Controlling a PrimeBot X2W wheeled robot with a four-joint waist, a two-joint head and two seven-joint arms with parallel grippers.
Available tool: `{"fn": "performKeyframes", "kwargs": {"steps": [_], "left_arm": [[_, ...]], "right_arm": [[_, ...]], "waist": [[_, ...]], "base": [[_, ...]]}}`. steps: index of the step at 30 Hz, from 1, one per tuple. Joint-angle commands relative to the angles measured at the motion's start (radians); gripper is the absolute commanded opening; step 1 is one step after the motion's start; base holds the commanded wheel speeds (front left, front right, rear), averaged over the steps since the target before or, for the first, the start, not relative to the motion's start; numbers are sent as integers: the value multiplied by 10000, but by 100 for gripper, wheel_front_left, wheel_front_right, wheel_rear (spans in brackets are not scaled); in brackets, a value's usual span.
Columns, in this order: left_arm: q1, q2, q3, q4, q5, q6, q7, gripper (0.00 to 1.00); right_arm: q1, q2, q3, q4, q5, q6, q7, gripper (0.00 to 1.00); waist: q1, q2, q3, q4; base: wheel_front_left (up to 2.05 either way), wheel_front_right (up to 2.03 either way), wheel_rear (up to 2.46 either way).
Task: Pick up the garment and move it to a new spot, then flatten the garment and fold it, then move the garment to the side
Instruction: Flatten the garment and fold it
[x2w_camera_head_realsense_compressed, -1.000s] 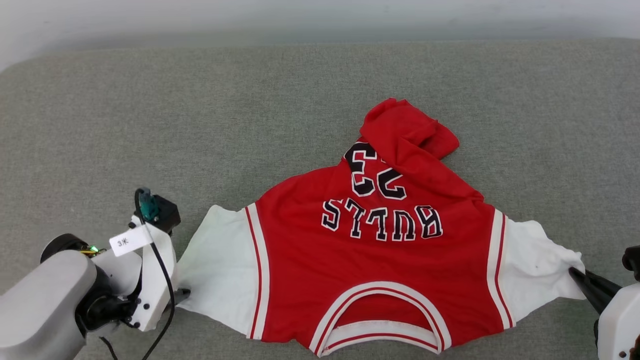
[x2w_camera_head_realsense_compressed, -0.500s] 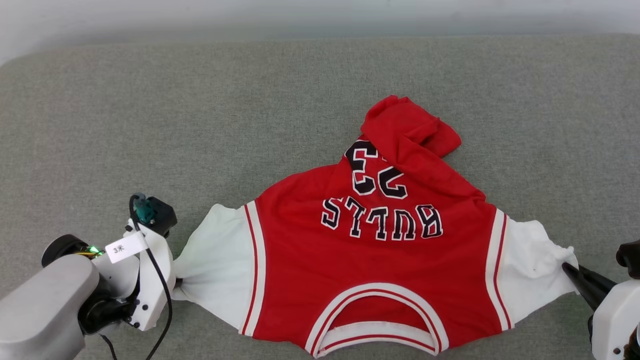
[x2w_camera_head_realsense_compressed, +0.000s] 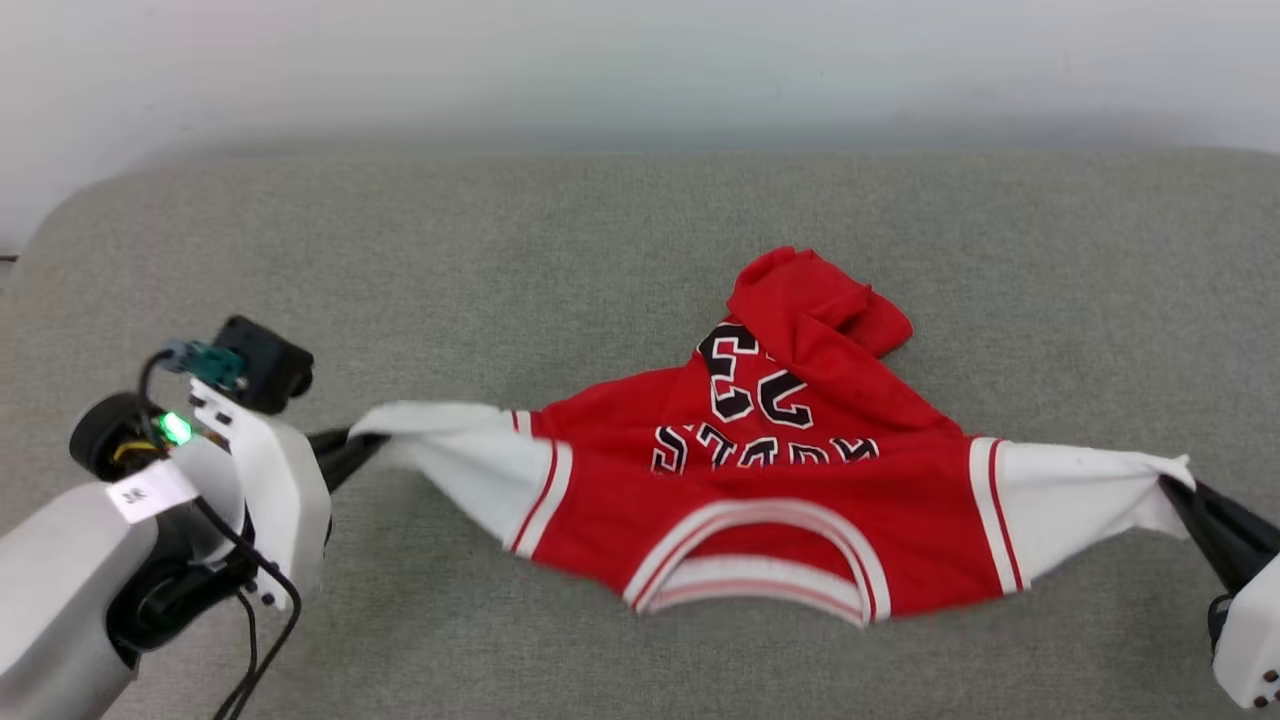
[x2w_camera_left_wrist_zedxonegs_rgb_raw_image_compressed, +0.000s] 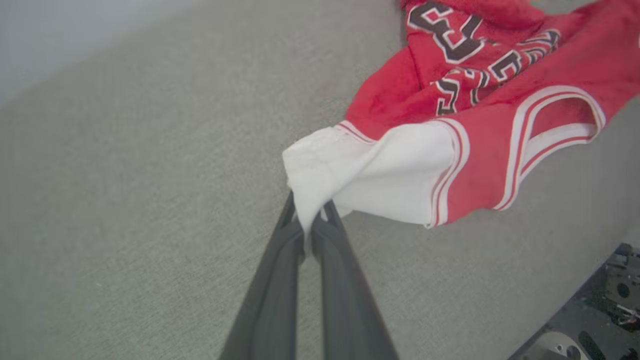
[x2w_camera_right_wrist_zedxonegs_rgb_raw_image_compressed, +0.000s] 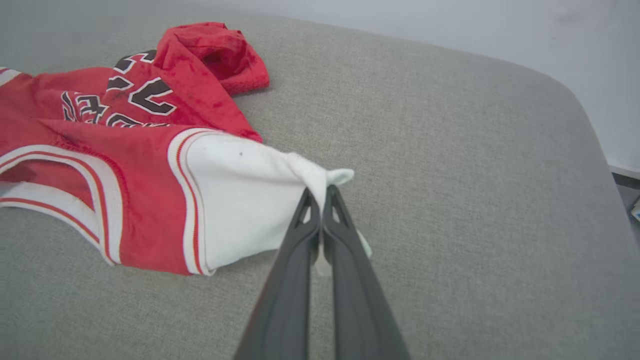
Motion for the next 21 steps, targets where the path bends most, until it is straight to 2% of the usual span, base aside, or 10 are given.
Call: {"fn": "performKeyframes", "kwargs": {"steps": [1,6,10,21], "left_arm": [[70,113,197,-372,68,96,-331,0],[-193,229,716,-1621,435,421,-1287,0],[-601,69,1168,-2372,869,653,-2144,0],[-2127,-808,1907,-2914,1932,1551,-3249,0]], "right_arm": [[-3,103,-171,-190,-3,-14,-51,0],[-284,78,-651,-870,31,-15,-51,0],[-675,17,-991,-1405,121,-15,-70,0],[-2712,-96,-1336,-2206,213,-15,-198,0]], "waist": [[-1,-1,-199,72],[-1,-1,-483,129],[-1,-1,-665,134],[-1,-1,-747,57]], "base": [[0,0,0],[0,0,0],[0,0,0],[0,0,0]]}}
